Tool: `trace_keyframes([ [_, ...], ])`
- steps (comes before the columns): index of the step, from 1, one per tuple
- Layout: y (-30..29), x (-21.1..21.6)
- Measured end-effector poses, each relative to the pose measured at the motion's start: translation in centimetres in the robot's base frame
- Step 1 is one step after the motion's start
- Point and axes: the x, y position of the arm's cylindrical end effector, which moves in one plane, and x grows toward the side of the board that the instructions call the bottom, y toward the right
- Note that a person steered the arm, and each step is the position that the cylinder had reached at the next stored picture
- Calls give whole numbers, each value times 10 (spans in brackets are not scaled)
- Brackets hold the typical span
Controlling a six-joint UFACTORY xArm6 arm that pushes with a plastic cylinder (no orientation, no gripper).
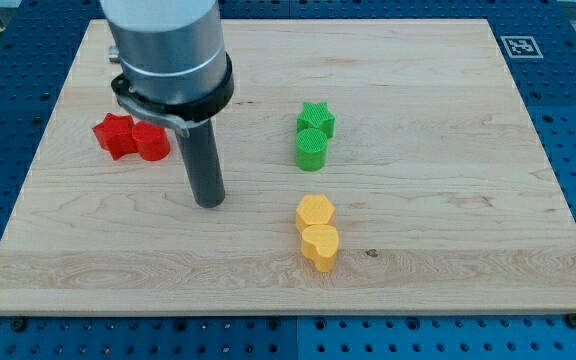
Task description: Slightly push green star towards up
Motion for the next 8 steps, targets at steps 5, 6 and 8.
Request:
trace_keyframes([
  [5, 93, -77],
  [6, 93, -40],
  [8, 139, -28],
])
